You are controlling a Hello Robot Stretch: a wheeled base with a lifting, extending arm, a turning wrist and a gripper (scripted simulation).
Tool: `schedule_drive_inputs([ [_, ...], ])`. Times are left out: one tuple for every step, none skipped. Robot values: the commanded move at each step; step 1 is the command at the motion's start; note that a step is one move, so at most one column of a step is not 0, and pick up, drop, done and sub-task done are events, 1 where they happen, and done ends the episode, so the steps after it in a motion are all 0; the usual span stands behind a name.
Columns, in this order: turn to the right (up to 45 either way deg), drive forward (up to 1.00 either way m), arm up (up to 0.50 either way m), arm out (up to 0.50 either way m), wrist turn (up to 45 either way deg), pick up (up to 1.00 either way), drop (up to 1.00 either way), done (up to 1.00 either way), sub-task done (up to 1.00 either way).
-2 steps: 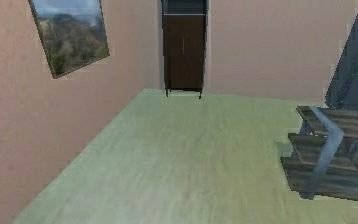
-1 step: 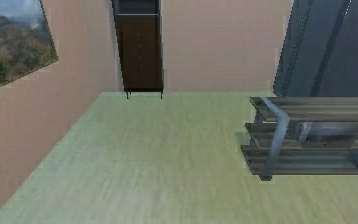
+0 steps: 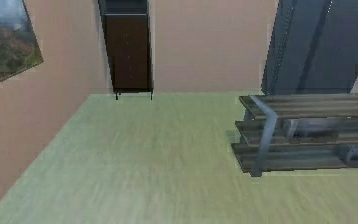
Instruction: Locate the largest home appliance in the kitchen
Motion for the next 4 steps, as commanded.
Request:
schedule_drive_inputs([
  [0.0,1.00,0.00,0.00,0.0,0.00,0.00,0.00,0.00],
  [0.0,0.95,0.00,0.00,0.0,0.00,0.00,0.00,0.00],
  [45.0,0.00,0.00,0.00,0.0,0.00,0.00,0.00,0.00],
  [12.0,0.00,0.00,0.00,0.0,0.00,0.00,0.00,0.00],
])
